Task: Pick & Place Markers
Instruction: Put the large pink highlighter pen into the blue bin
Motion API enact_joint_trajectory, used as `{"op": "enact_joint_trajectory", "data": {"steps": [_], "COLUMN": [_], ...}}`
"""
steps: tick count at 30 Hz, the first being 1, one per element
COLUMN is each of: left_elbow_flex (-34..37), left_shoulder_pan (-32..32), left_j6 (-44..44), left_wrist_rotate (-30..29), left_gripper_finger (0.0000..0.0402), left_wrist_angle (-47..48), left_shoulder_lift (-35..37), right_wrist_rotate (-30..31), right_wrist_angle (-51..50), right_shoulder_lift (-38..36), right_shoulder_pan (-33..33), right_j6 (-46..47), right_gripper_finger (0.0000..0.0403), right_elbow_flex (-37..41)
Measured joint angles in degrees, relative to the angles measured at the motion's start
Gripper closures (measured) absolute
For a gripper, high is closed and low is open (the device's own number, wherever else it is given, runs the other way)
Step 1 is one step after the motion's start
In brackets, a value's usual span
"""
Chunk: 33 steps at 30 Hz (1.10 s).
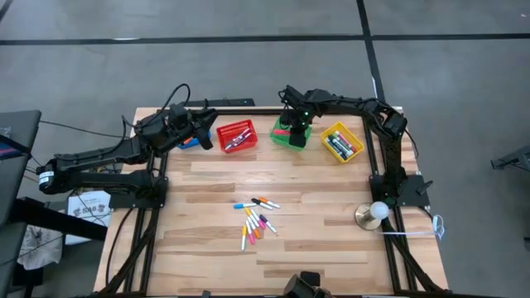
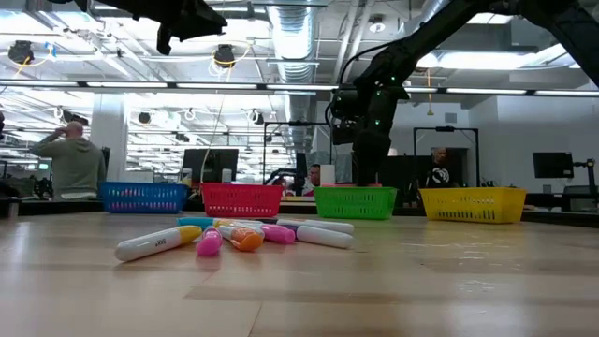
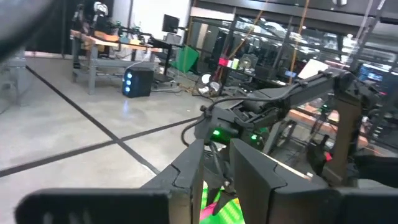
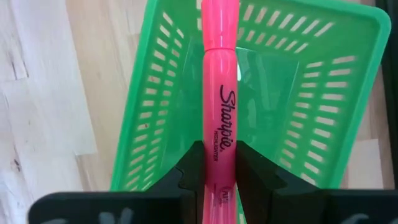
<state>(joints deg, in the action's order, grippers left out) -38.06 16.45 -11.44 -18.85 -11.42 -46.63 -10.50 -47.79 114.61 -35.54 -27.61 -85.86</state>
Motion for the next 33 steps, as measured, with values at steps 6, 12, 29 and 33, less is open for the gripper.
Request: {"op": "enact_joint_trajectory", "data": {"steps": [6,12,29,33], "left_elbow_flex": [0.0,0.0,0.02,0.07], "left_shoulder_pan": [0.0,0.0,0.0,0.57], "left_j6": [0.01,0.17,0.02,-0.9], "left_wrist_rotate": [3.27,5.42,10.77,16.44], "left_gripper_finger": [0.0325,0.0325,0.0325,0.0325], "left_wrist_angle": [0.0,0.0,0.48,0.5], "left_shoulder_lift": [0.0,0.0,-0.11,-0.5], "right_wrist_rotate": [0.08,0.09,-0.79,-4.6], "right_wrist_angle": [-0.66,0.27,1.91,8.6], "right_shoulder_lift": [-0.04,-0.07,-9.79,-14.75], "right_shoulder_pan": [-1.03,-2.02,0.29,3.57], "right_j6": [1.18,2.57,9.68,15.72], "right_gripper_finger": [0.0346,0.0346,0.0346,0.0346], "right_elbow_flex": [0.0,-0.01,-0.02,-0.01]}}
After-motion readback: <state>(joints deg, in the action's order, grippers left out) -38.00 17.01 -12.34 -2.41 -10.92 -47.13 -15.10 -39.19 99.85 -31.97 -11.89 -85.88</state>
